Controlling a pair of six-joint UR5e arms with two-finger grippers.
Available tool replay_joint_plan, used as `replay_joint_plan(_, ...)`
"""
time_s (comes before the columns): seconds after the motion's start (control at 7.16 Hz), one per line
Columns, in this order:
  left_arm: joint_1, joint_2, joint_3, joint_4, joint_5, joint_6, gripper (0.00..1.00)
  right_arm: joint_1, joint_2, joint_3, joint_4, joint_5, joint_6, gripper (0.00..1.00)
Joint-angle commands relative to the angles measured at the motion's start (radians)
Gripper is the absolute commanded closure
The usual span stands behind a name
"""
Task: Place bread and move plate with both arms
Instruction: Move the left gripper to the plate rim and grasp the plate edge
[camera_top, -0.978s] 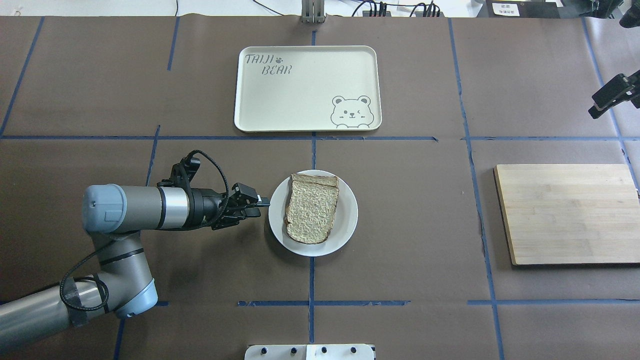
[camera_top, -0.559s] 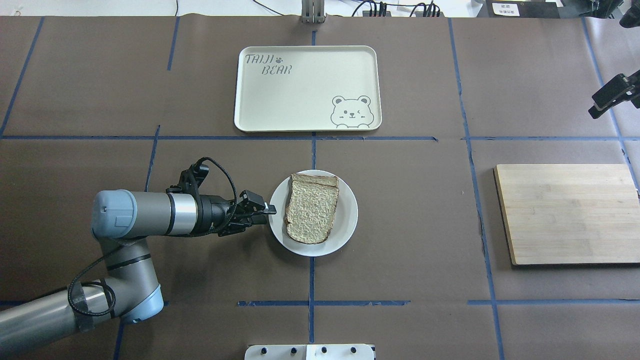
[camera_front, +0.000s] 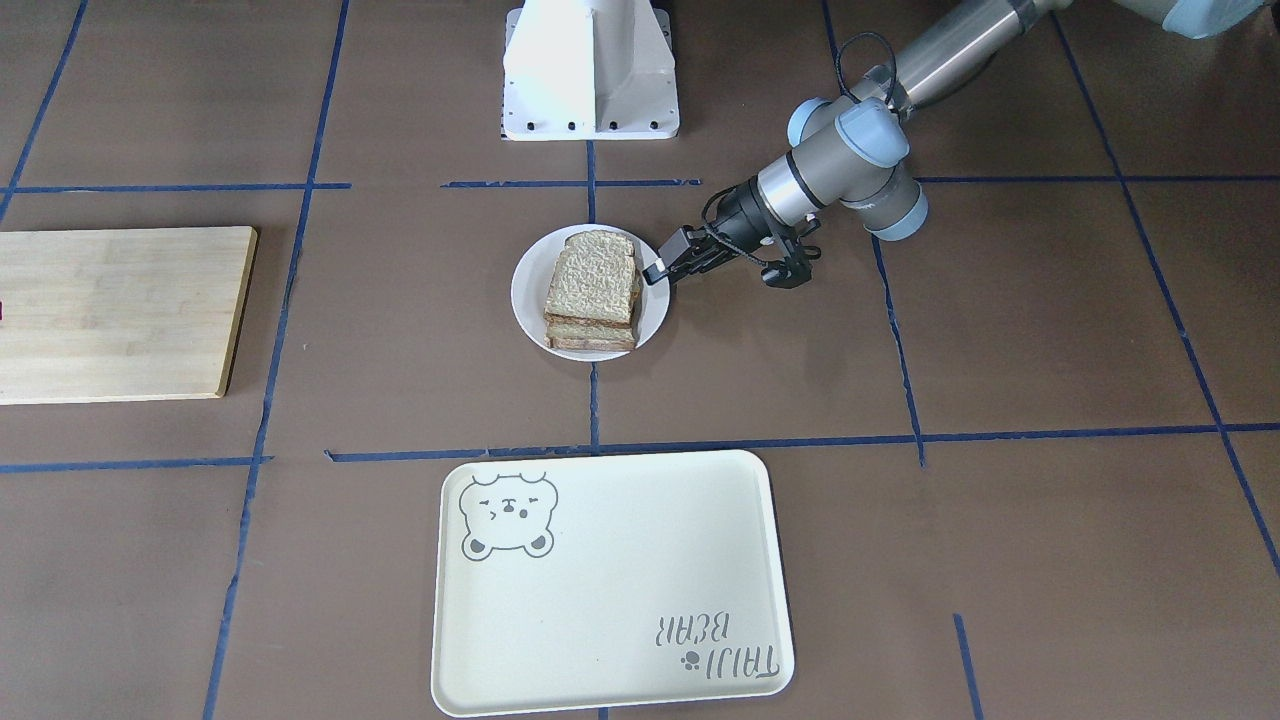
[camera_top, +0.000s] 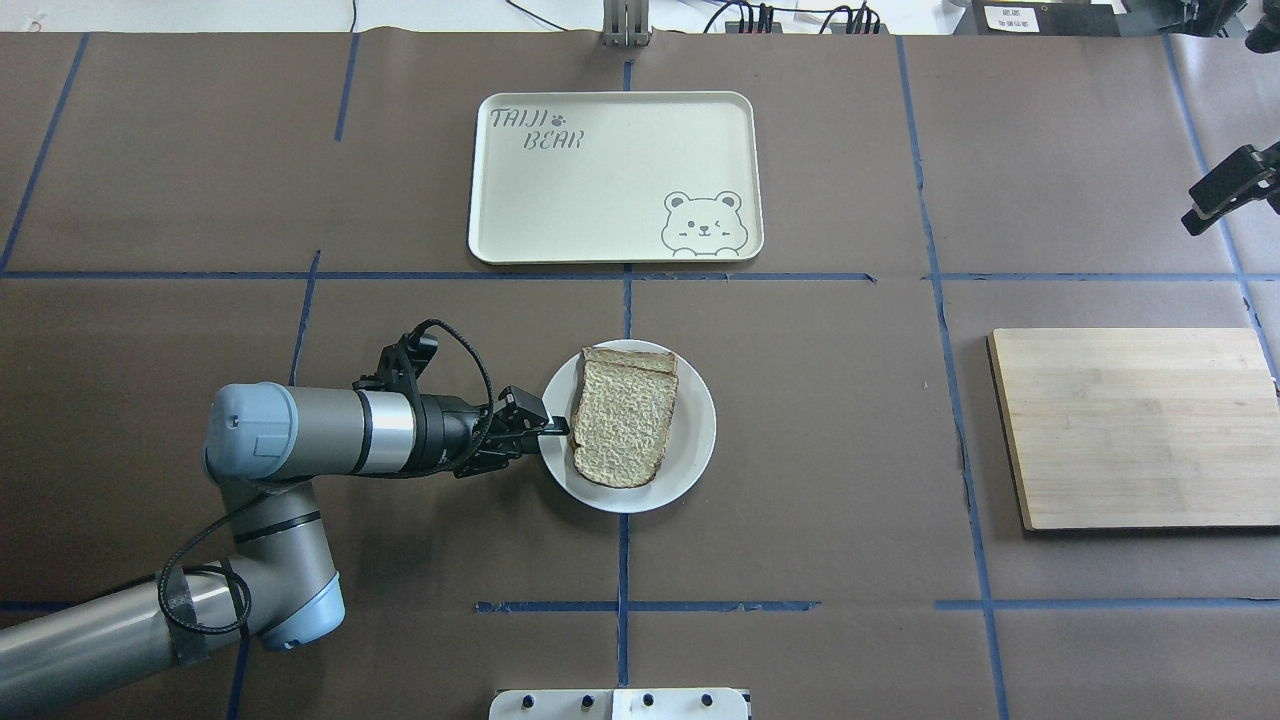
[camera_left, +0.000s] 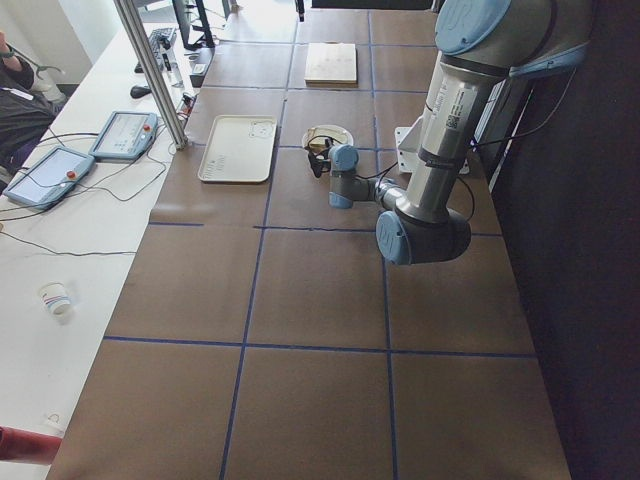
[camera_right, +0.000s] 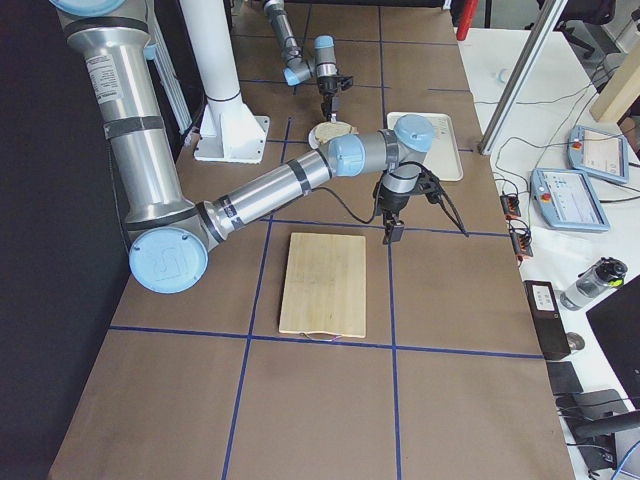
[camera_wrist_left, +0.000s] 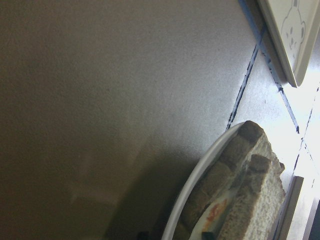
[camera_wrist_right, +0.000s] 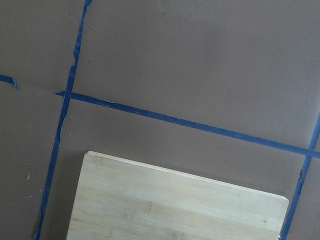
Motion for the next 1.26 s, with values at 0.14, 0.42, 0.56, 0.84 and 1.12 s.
replay_joint_plan(0.14, 0.004, -0.016, 0.020, 0.000, 0.000, 0.000, 0.56, 0.007, 0.000, 0.000, -0.001, 0.000, -0.001, 0.00)
replay_joint_plan(0.42, 0.010, -0.020, 0.028, 0.000, 0.000, 0.000, 0.60, 0.009, 0.000, 0.000, 0.000, 0.000, -0.001, 0.00)
replay_joint_plan(0.56, 0.010, -0.020, 0.028, 0.000, 0.000, 0.001, 0.71, 0.010, 0.000, 0.000, -0.001, 0.000, -0.001, 0.00)
replay_joint_plan(0.84, 0.010, -0.022, 0.020, -0.004, -0.003, 0.003, 0.92, 0.012, 0.000, 0.000, -0.001, 0.000, -0.001, 0.00)
replay_joint_plan(1.12, 0.009, -0.022, 0.005, -0.020, -0.005, 0.001, 0.97, 0.016, 0.000, 0.000, -0.001, 0.000, -0.001, 0.00)
